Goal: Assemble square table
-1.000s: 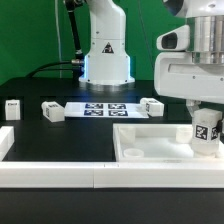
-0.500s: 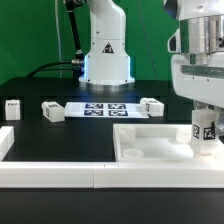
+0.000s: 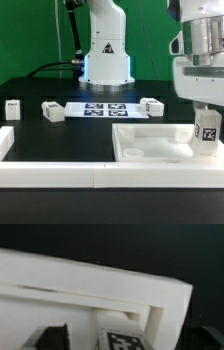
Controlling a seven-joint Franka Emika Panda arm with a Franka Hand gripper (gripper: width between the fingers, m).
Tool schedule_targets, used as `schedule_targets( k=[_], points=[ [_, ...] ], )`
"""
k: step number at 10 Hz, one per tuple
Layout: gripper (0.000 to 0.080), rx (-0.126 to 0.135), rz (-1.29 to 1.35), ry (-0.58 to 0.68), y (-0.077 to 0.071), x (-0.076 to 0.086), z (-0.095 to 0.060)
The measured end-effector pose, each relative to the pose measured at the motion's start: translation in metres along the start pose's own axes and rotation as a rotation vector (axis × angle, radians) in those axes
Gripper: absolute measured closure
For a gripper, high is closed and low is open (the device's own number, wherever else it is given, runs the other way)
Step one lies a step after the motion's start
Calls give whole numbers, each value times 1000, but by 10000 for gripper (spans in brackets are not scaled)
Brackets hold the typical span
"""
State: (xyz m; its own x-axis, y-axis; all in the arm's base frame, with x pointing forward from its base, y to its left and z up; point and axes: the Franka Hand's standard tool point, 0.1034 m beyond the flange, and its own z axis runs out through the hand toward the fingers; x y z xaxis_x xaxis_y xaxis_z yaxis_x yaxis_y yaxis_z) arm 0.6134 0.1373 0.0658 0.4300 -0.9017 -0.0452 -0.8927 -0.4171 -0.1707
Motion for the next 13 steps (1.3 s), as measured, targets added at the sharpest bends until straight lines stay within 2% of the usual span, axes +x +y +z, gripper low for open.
schedule_targets(
  k=[1,3,5,6,8,9,10,13],
  points=[
    [185,-6,-151,1,0,0,-1],
    [152,-8,-294,1,2,0,0],
    [151,-10,-446,2,2,3,0],
    [151,-29,-633,4,5,9,-4],
    [151,-66,-901,25,2,13,-9],
    [151,-73,-1003,24,2,16,-8],
    [151,-75,-1059,24,4,22,-7],
    [179,-75,-1034,24,4,23,-6]
  ],
)
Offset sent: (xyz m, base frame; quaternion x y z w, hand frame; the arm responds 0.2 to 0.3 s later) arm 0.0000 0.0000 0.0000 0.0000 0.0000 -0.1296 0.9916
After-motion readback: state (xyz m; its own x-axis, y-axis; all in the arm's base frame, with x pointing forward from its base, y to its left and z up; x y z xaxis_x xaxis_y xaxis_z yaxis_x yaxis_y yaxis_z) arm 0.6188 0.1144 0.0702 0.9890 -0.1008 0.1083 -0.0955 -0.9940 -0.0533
